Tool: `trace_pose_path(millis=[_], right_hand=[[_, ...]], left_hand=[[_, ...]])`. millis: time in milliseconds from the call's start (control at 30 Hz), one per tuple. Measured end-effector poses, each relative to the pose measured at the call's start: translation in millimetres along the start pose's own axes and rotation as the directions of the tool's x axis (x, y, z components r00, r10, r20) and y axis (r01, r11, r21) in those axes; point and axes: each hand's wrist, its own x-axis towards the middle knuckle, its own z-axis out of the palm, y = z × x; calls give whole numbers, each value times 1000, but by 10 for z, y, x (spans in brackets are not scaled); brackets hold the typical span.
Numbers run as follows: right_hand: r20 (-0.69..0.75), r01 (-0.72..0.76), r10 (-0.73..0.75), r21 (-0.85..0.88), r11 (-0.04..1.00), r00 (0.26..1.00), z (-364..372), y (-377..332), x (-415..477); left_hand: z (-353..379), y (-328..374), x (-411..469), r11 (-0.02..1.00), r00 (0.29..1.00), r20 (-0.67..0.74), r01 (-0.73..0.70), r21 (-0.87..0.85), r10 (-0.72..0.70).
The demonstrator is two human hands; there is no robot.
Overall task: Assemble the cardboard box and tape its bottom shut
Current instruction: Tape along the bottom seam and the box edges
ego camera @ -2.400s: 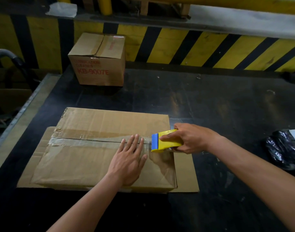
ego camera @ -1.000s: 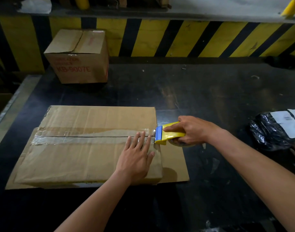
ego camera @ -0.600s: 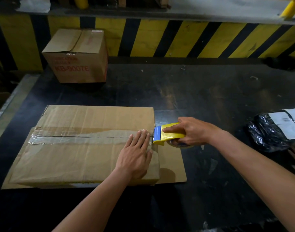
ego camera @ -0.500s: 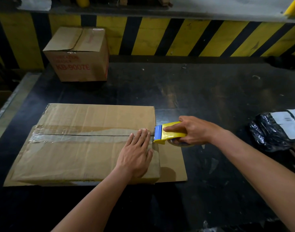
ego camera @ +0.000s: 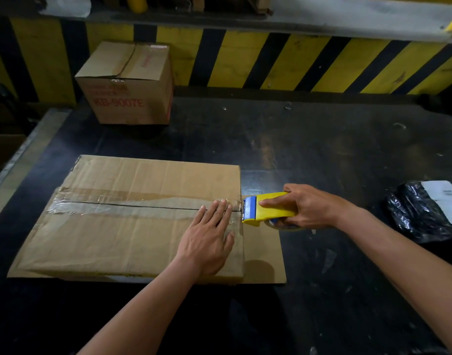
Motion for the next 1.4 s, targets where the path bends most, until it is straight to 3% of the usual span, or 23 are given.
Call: trace_pose_path(millis=[767, 1400], right_hand=[[67, -31, 32, -19, 999, 997, -33, 89, -45], [263, -128, 150, -99, 987, 953, -314, -343, 496]], left_hand=[[-9, 7, -6, 1000, 1000, -1, 3, -24, -3], [-46, 33, 7, 1000, 998, 58, 10, 16, -11]])
